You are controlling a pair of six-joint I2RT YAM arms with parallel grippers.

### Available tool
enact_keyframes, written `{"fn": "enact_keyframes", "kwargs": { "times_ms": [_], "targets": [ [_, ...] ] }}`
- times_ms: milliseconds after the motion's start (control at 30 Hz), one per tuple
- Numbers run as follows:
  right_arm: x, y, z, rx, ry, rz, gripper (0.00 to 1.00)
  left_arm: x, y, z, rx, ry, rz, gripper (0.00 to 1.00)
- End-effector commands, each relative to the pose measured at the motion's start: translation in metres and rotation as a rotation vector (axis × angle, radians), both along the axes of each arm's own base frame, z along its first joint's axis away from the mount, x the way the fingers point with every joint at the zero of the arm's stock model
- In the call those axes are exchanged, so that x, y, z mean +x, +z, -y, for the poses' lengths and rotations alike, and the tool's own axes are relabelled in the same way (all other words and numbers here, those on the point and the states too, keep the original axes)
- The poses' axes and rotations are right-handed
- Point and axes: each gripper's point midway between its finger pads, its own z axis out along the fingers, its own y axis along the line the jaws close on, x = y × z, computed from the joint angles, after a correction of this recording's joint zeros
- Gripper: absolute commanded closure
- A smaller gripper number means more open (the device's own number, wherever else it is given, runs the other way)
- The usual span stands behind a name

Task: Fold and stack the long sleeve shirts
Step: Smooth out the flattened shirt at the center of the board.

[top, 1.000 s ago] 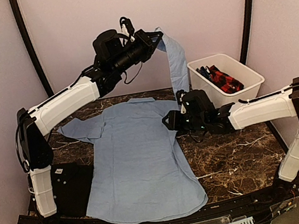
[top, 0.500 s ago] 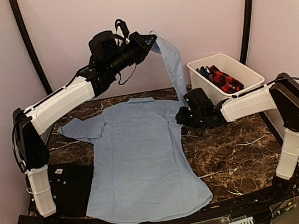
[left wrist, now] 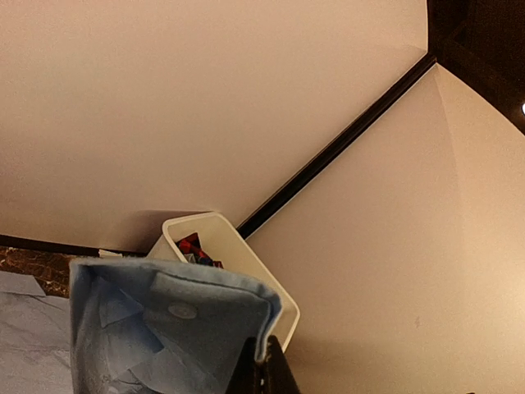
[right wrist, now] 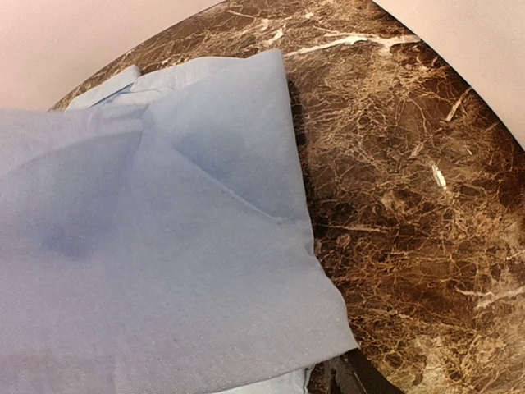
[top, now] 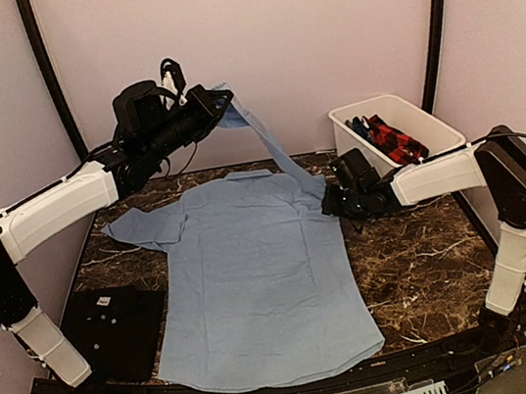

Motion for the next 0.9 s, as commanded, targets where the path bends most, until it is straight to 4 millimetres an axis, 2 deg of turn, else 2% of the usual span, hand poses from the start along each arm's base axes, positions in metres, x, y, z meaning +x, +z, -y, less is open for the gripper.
{"fn": "enact_keyframes", "kwargs": {
  "times_ms": [0,33,167,233,300,467,733,867],
  "targets": [
    [-0.002,0.011,0.000,-0.017,0.045,0.014,0.45,-0.014,0.007,-0.026,0.047,0.070,0.062,1.00],
    [-0.005,0.013,-0.003,-0.009,0.068,0.017,0.43,-0.012,-0.006,-0.029,0.074,0.086,0.039,1.00],
    [-0.023,0.025,-0.013,-0.009,0.147,0.019,0.34,-0.011,-0.036,-0.033,0.146,0.107,0.002,1.00],
    [-0.036,0.031,-0.011,-0.004,0.168,0.015,0.31,-0.011,-0.049,-0.034,0.171,0.106,-0.013,1.00],
    [-0.051,0.028,-0.004,0.003,0.177,-0.016,0.31,-0.010,-0.058,-0.035,0.184,0.106,-0.026,1.00],
    [-0.105,0.018,0.005,0.016,0.231,-0.097,0.31,-0.008,-0.073,-0.035,0.211,0.107,-0.044,1.00],
    [-0.212,0.000,0.012,0.008,0.282,-0.243,0.36,-0.004,-0.087,-0.034,0.234,0.104,-0.056,1.00],
    [-0.247,-0.004,0.022,0.011,0.278,-0.288,0.40,-0.003,-0.091,-0.031,0.235,0.091,-0.058,1.00]
  ]
}}
